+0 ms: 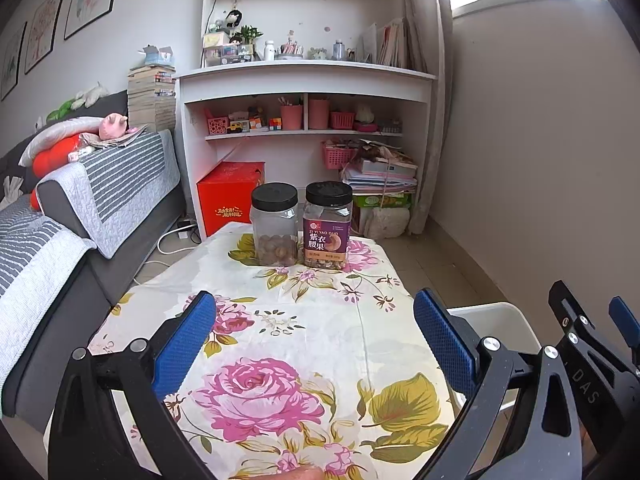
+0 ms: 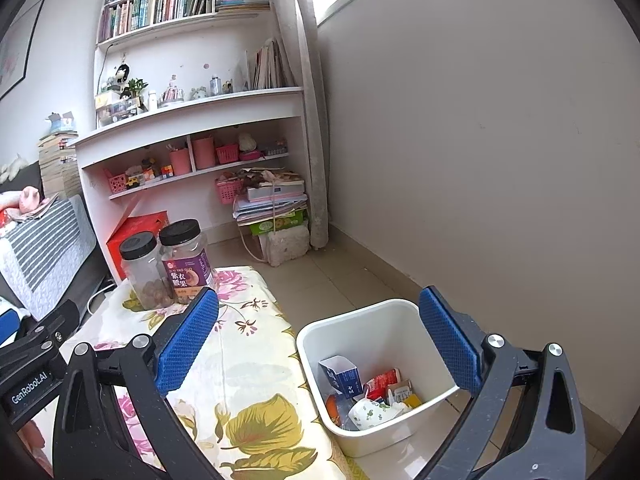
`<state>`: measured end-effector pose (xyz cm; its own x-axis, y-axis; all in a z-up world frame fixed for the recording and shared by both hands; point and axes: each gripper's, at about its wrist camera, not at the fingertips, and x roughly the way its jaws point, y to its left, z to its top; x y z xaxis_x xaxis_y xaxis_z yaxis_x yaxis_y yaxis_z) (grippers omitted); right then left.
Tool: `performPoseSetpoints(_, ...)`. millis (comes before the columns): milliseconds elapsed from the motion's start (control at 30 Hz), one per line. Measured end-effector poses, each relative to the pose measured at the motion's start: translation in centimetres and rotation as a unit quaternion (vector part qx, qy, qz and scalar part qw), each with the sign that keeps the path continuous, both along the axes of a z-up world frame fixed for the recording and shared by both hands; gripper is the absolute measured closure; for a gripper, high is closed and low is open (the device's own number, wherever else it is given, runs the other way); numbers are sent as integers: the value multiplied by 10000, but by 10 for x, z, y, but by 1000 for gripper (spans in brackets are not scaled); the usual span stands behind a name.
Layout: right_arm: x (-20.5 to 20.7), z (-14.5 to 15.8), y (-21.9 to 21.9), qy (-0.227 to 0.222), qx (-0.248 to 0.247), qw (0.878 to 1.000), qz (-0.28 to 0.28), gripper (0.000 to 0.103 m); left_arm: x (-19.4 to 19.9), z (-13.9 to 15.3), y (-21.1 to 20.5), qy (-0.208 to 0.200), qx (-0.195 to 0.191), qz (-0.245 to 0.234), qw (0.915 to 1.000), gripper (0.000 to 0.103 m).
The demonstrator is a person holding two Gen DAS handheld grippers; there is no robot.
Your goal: Collect trash
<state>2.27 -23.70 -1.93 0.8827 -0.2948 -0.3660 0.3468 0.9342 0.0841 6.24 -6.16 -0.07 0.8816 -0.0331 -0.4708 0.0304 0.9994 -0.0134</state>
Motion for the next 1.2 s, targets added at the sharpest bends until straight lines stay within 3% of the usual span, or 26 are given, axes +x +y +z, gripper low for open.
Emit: performPoseSetpoints(1200,2,-2,2,64,-43,10000,43,7,2,-5,2,63,-16,-17,10000,7)
